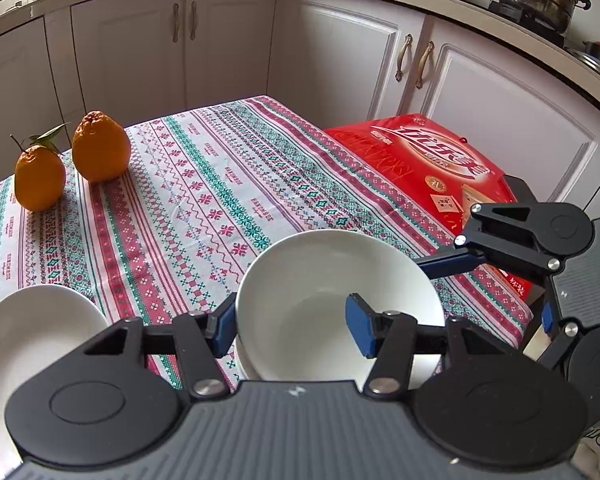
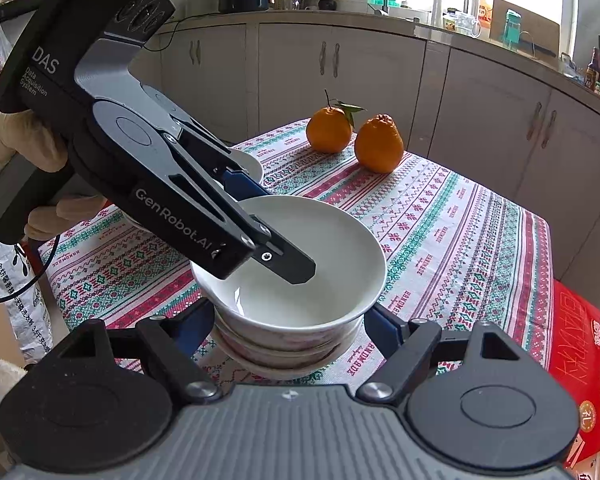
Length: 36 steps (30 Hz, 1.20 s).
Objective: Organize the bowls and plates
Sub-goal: 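Lower the bowl onto the bowl stack and open the left tool, then grip the bowl stack rim with the left tool while the right tool grips its opposite rim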
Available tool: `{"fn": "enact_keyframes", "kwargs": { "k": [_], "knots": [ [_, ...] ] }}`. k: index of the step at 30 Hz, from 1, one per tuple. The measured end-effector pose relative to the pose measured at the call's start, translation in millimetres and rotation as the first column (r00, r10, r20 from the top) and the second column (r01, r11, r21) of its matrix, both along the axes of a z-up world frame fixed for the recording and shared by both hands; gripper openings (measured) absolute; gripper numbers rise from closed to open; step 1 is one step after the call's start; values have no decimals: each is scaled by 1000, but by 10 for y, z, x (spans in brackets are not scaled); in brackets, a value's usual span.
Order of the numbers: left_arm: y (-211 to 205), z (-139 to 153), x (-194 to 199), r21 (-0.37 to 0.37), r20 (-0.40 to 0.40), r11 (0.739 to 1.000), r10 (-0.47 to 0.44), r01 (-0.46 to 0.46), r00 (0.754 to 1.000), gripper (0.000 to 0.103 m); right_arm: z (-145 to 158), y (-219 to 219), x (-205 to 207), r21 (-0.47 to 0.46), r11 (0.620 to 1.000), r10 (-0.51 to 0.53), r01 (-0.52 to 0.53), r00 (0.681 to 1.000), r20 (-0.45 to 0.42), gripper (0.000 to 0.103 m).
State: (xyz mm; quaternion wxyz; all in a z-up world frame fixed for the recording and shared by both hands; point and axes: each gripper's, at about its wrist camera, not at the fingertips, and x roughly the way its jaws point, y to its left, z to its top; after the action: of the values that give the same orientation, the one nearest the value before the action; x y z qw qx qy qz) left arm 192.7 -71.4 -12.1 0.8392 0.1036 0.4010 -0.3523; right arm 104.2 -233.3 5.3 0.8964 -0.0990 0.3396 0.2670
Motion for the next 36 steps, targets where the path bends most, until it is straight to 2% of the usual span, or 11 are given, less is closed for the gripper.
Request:
{"fn": "enact_keyframes", "kwargs": {
  "k": [5, 6, 8, 9, 10, 12, 17, 19, 25, 31, 36],
  "knots": [
    [10, -37, 18, -6, -6, 1000, -1, 1, 1000, 60, -12, -11, 24, 16, 1000, 3, -3, 1000, -13, 86],
    [14, -44, 16, -8, -6, 1000, -1, 1, 1000, 66, -21, -5, 26, 14, 1000, 5, -5, 1000, -15, 87],
    [24, -47, 6, -15, -1, 1000, -5, 5, 1000, 69, -30, 3, 13, 14, 1000, 10, -10, 1000, -6, 94],
    [28, -43, 1, -19, -3, 1000, -8, 8, 1000, 71, -24, 6, 2, 16, 1000, 13, -13, 1000, 0, 101],
    [31, -36, -7, -22, -1, 1000, -9, 9, 1000, 76, -16, 9, -14, 20, 1000, 19, -19, 1000, 7, 103],
    [44, -14, -39, -29, 17, 1000, -8, 9, 1000, 84, 4, 18, -30, 19, 999, 31, -32, 999, 11, 103],
    [145, 97, -141, -72, 65, 997, -2, 7, 998, 89, 9, 21, -58, -4, 1000, 29, -29, 999, 14, 103],
    [203, 148, -212, -90, 102, 996, 1, 9, 995, 98, 16, 20, -79, -15, 999, 30, -30, 999, 18, 103],
    [405, 234, -469, -81, 243, 996, -11, 32, 970, 102, 29, -2, -178, -65, 997, 48, -46, 998, 35, 103],
    [523, 74, -575, -16, 191, 998, -52, 56, 980, 102, -60, -32, -215, -111, 991, 69, -67, 997, 14, 103],
    [470, -159, -640, 41, 166, 992, -122, 117, 979, 102, -173, -68, -159, -142, 987, 81, -82, 997, -14, 103]
  ]
}}
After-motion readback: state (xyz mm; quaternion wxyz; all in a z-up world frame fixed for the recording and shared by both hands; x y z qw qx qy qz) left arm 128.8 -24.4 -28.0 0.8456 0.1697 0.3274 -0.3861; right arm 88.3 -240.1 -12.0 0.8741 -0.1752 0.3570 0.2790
